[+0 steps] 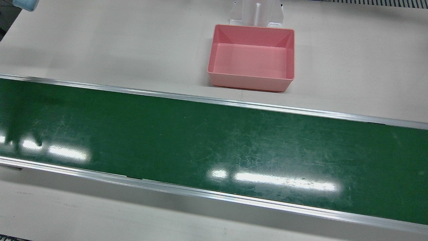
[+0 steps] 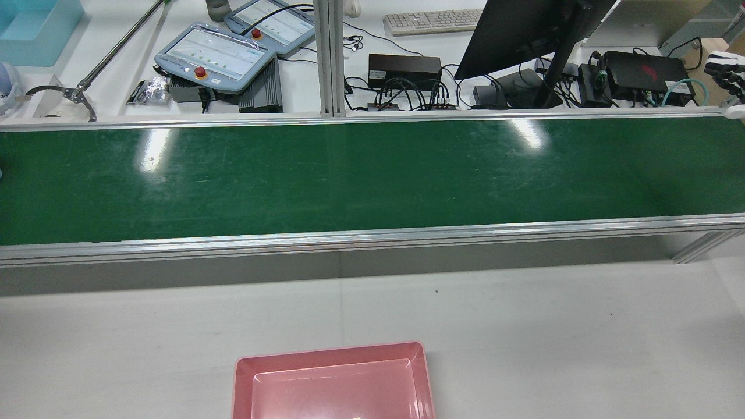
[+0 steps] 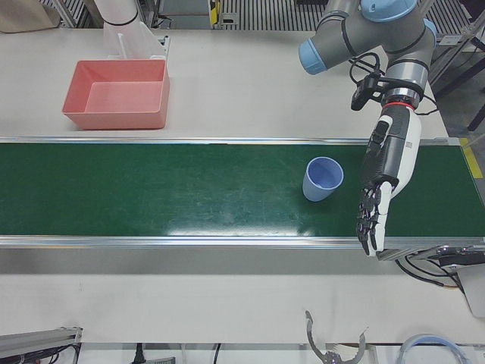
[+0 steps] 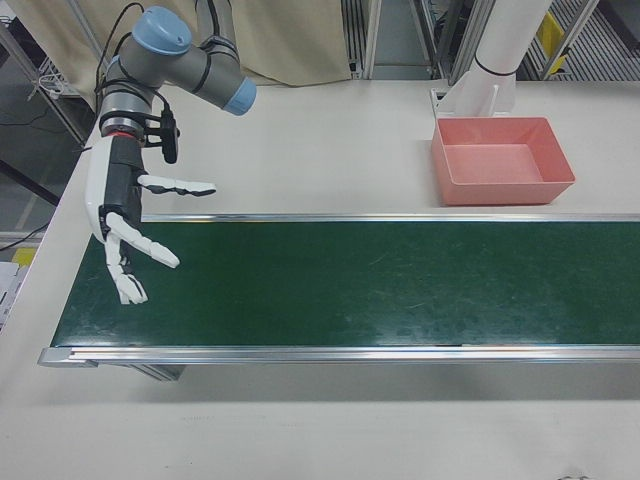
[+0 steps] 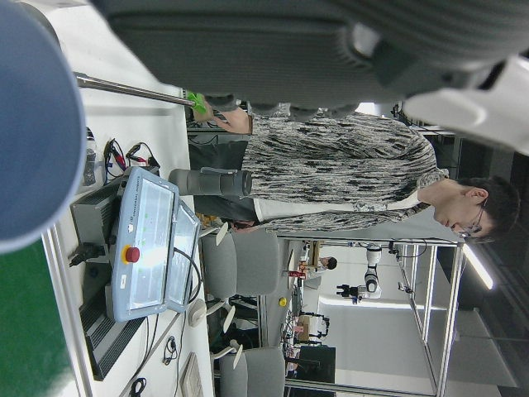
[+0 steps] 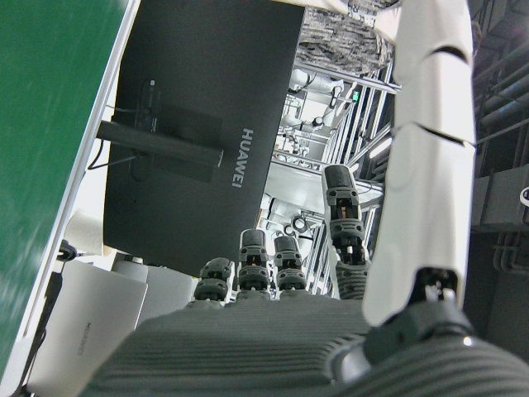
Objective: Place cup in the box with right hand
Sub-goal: 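Move the right hand in over the conveyor toward the cup's path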
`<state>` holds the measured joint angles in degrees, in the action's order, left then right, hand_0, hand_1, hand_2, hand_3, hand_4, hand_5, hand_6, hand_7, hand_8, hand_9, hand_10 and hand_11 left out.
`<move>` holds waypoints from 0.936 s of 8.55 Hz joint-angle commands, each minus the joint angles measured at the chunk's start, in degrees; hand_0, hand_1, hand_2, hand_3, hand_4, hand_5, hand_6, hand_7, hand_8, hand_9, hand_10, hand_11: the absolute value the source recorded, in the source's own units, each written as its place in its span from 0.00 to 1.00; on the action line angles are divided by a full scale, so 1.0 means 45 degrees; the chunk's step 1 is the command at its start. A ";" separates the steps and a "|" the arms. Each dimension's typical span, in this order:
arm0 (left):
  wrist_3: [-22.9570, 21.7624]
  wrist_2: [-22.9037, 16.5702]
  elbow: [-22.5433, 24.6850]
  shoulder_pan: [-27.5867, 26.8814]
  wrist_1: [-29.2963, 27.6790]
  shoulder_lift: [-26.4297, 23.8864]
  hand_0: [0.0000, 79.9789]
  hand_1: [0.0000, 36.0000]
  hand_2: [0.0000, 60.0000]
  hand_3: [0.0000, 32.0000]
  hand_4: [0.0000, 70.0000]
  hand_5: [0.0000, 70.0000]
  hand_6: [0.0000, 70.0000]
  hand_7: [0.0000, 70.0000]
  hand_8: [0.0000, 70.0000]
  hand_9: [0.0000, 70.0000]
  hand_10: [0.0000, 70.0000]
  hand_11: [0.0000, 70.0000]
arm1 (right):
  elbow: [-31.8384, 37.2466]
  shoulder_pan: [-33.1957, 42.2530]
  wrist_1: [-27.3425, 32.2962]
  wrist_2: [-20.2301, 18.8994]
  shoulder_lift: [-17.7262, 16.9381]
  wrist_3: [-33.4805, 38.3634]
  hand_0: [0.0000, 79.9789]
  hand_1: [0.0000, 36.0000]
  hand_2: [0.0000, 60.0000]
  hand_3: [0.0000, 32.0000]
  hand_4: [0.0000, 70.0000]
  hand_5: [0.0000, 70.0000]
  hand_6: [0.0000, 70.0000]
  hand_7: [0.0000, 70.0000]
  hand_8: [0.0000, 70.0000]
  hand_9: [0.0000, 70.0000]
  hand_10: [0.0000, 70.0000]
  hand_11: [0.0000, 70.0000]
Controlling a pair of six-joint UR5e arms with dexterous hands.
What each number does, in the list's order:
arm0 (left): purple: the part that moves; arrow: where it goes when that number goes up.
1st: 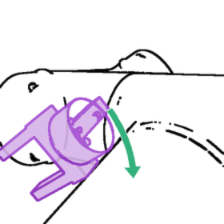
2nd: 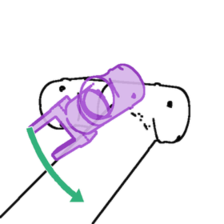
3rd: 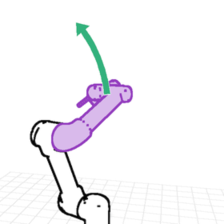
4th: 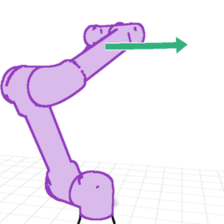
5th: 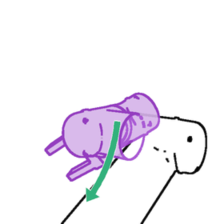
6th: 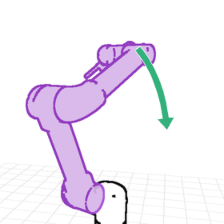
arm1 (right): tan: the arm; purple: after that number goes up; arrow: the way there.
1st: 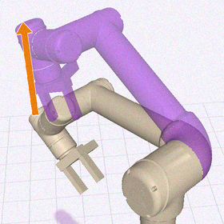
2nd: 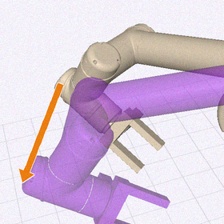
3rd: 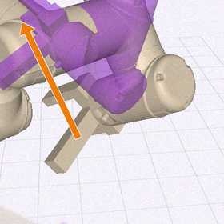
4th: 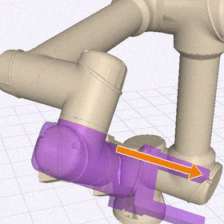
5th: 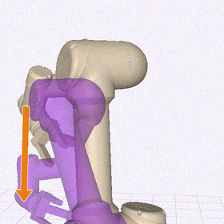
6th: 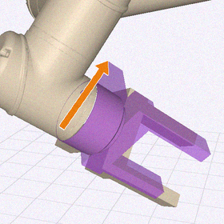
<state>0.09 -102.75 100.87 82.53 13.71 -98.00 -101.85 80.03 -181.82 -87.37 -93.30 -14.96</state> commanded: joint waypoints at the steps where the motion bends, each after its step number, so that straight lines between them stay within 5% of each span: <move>1: 0.0000 0.0000 -0.0013 0.0000 -0.0019 0.0000 0.00 0.00 0.00 0.00 0.00 0.00 0.00 0.00 0.00 0.00 0.00 0.00 | -0.0453 -0.2638 -0.1523 0.2006 0.1468 -0.0112 0.76 0.64 0.12 0.00 0.27 0.12 0.09 0.30 0.15 0.26 0.05 0.11; 2: 0.0000 0.0000 -0.0013 0.0000 -0.0019 0.0000 0.00 0.00 0.00 0.00 0.00 0.00 0.00 0.00 0.00 0.00 0.00 0.00 | -0.0414 -0.3557 -0.2071 0.2864 0.2016 -0.0112 0.76 0.65 0.12 0.00 0.29 0.12 0.10 0.31 0.15 0.27 0.05 0.11; 3: 0.0000 0.0000 -0.0032 0.0000 -0.0019 0.0000 0.00 0.00 0.00 0.00 0.00 0.00 0.00 0.00 0.00 0.00 0.00 0.00 | -0.0394 -0.4281 -0.2134 0.3627 0.2350 -0.0112 0.75 0.70 0.24 0.00 0.26 0.12 0.10 0.30 0.15 0.26 0.05 0.11; 4: 0.0000 0.0000 -0.0032 0.0000 -0.0019 0.0000 0.00 0.00 0.00 0.00 0.00 0.00 0.00 0.00 0.00 0.00 0.00 0.00 | -0.0413 -0.4907 -0.2115 0.4389 0.2547 -0.0093 0.78 0.63 0.06 0.00 0.31 0.12 0.10 0.30 0.15 0.26 0.05 0.11; 5: 0.0000 0.0000 -0.0032 0.0000 0.0001 0.0000 0.00 0.00 0.00 0.00 0.00 0.00 0.00 0.00 0.00 0.00 0.00 0.00 | -0.0472 -0.5339 -0.2173 0.4976 0.2684 -0.0093 0.75 0.67 0.18 0.00 0.27 0.12 0.09 0.30 0.15 0.26 0.05 0.11; 8: 0.0000 0.0000 -0.0032 0.0000 0.0001 0.0000 0.00 0.00 0.00 0.00 0.00 0.00 0.00 0.00 0.00 0.00 0.00 0.00 | -0.0941 -0.6706 -0.3344 0.7183 0.2782 -0.0112 0.78 0.60 0.00 0.00 0.33 0.12 0.09 0.31 0.14 0.26 0.04 0.09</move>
<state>0.09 -102.74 100.73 82.53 13.64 -98.00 -105.08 54.51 -193.60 -62.24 -81.36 -15.42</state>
